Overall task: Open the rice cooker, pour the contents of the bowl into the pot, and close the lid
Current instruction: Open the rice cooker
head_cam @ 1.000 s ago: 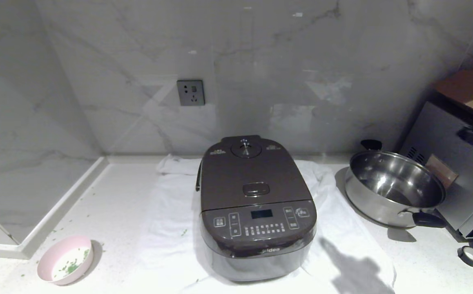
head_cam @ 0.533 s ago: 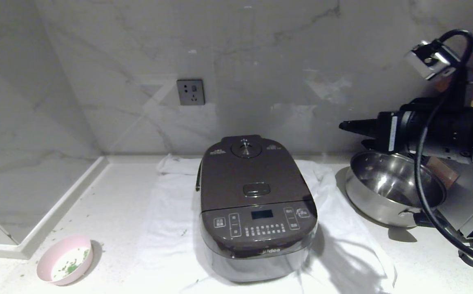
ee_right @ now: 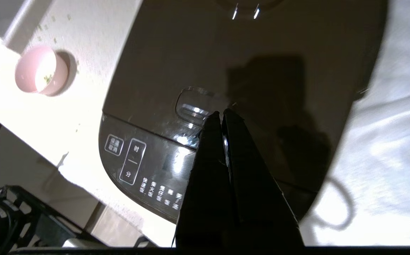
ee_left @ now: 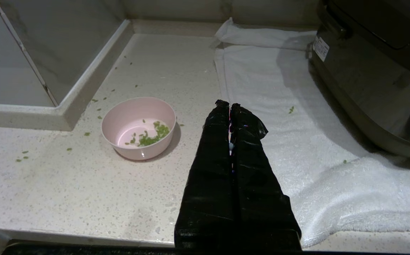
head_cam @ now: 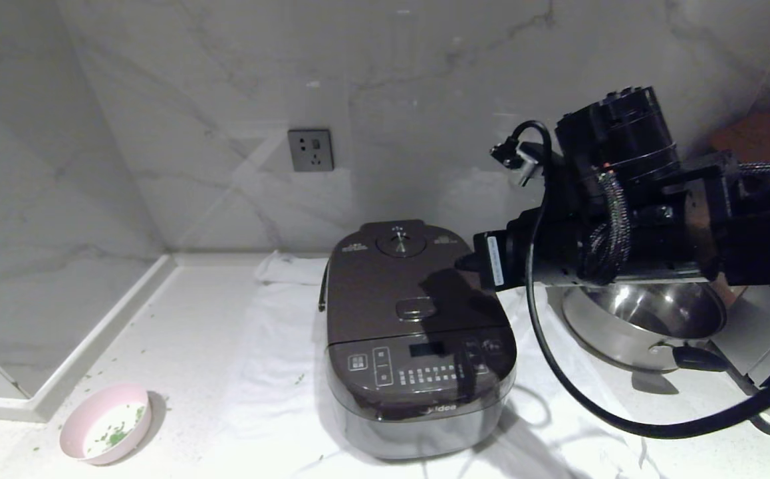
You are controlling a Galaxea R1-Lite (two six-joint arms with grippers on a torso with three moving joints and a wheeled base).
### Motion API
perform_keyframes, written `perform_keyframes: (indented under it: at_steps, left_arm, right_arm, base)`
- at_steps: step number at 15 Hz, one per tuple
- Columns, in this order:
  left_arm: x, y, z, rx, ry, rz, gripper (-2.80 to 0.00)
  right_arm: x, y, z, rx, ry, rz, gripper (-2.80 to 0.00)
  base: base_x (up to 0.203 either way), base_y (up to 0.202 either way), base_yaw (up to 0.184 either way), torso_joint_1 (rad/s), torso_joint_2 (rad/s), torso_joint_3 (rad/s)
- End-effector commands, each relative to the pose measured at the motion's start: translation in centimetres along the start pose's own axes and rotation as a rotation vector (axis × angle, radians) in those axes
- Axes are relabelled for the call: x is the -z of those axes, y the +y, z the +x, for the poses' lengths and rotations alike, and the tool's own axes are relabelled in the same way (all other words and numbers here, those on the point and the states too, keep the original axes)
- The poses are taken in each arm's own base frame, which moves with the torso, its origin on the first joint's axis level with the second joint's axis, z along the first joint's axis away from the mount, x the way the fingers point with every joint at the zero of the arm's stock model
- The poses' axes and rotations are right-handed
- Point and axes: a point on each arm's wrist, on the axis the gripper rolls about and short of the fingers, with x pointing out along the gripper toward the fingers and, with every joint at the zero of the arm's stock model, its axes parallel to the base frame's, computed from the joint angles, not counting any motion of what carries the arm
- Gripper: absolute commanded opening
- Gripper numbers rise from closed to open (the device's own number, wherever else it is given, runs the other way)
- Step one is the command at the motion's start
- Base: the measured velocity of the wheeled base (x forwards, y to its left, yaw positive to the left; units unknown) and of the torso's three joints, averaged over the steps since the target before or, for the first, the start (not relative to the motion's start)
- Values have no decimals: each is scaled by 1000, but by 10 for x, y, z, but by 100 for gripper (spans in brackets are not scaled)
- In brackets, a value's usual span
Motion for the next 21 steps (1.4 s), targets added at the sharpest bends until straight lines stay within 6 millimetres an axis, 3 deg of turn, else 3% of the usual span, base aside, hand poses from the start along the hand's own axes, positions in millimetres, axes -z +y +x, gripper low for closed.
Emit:
perform_keyframes:
  at_steps: [1,10,21]
  left_arm:
    - [0,0,0,0,-2,0,-280]
    - [0,0,0,-1,-1,0,-280]
    - [0,0,0,0,-2,0,-280]
  right_arm:
    - [10,1,36,8,80,32,-280]
    - [9,26,64,-43,94,19,-280]
    - [20,20,73,-18,138,53,-280]
  base:
    - [0,0,0,0,0,0]
    - [0,0,0,0,0,0]
    - [0,0,0,0,0,0]
